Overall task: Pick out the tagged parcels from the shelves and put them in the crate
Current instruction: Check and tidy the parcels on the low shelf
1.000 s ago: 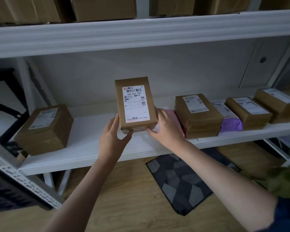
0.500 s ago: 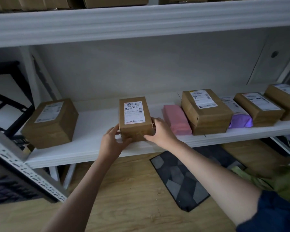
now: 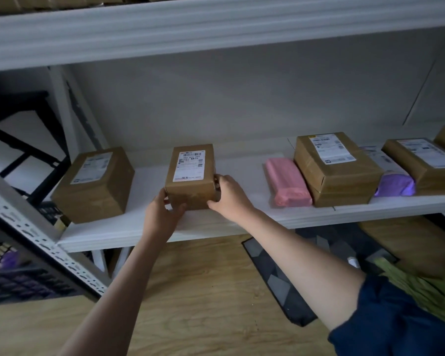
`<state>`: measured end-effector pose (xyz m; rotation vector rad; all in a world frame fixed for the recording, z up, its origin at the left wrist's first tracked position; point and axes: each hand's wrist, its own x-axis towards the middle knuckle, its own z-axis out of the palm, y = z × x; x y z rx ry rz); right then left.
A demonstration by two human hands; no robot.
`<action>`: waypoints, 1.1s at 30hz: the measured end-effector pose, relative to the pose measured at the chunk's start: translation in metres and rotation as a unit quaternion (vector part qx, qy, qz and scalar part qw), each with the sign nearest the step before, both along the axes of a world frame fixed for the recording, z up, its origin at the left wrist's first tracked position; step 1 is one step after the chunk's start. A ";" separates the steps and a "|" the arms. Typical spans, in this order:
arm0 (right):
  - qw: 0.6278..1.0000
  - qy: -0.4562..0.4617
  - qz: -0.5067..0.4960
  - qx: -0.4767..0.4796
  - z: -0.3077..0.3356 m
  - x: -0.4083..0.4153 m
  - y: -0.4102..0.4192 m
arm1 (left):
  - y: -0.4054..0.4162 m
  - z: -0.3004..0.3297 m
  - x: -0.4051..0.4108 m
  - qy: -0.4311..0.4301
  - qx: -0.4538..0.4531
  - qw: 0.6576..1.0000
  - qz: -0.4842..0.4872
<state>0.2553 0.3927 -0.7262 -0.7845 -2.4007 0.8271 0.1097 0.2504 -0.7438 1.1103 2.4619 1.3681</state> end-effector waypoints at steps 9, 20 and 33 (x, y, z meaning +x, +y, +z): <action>0.999 -0.021 0.014 0.042 0.007 0.076 0.007 | -0.026 0.011 0.046 0.065 0.048 0.996 0.032; 0.991 0.067 -0.063 0.097 -0.010 0.209 0.032 | -0.006 0.007 0.145 0.131 -0.027 0.984 -0.115; 0.987 -0.057 -0.125 0.089 -0.015 0.200 0.047 | 0.083 0.011 0.190 0.117 -0.066 0.972 -0.192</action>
